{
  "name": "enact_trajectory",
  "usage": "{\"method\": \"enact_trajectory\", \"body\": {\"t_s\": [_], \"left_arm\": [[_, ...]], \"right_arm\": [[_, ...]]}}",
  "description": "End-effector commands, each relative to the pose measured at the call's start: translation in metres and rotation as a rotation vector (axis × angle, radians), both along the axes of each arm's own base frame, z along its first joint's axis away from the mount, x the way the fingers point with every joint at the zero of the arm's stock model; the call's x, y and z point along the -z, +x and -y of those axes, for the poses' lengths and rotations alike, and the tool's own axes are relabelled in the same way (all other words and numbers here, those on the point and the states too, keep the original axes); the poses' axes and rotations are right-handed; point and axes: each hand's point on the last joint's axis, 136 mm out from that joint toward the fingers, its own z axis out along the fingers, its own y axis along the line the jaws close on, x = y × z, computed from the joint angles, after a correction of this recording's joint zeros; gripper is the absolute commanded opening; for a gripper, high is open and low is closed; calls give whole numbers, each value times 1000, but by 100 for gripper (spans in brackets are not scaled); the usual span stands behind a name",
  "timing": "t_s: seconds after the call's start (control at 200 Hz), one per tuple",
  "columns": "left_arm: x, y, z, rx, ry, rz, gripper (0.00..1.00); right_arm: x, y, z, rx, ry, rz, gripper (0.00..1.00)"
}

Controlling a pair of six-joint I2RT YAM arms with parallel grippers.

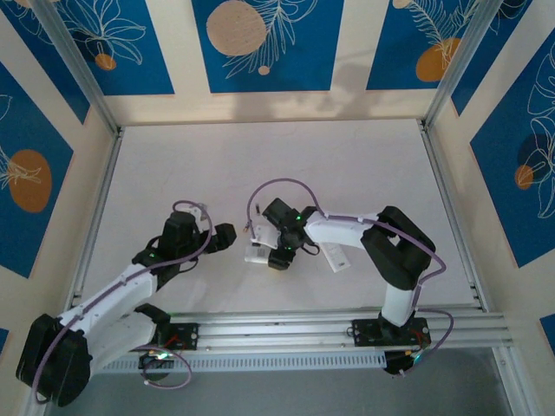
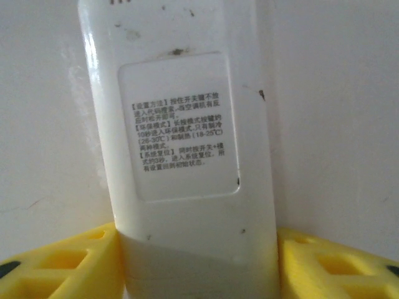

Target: Load the batteries into the remote control

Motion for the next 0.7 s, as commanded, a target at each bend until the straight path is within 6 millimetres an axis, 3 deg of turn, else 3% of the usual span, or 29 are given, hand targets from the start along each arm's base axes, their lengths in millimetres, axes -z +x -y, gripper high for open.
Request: {"method": "enact_trajectory", "body": {"t_s": [0.0,0.22,0.4,0.695], "left_arm": [[-12,-2,6,-25,-147,-13,87],[-48,4,26,0,-372,-11,86],[-32,8,38,16,-383,-124,77],[-26,14,42,-3,-415,-165,39]], "right_arm": [[-6,-6,-7,39,47,-67,55],[-73,26,-42,401,248,-190,53],[-97,27,-70,522,407,-325,52],[-121,8,-100,519,497,-439,52]]}}
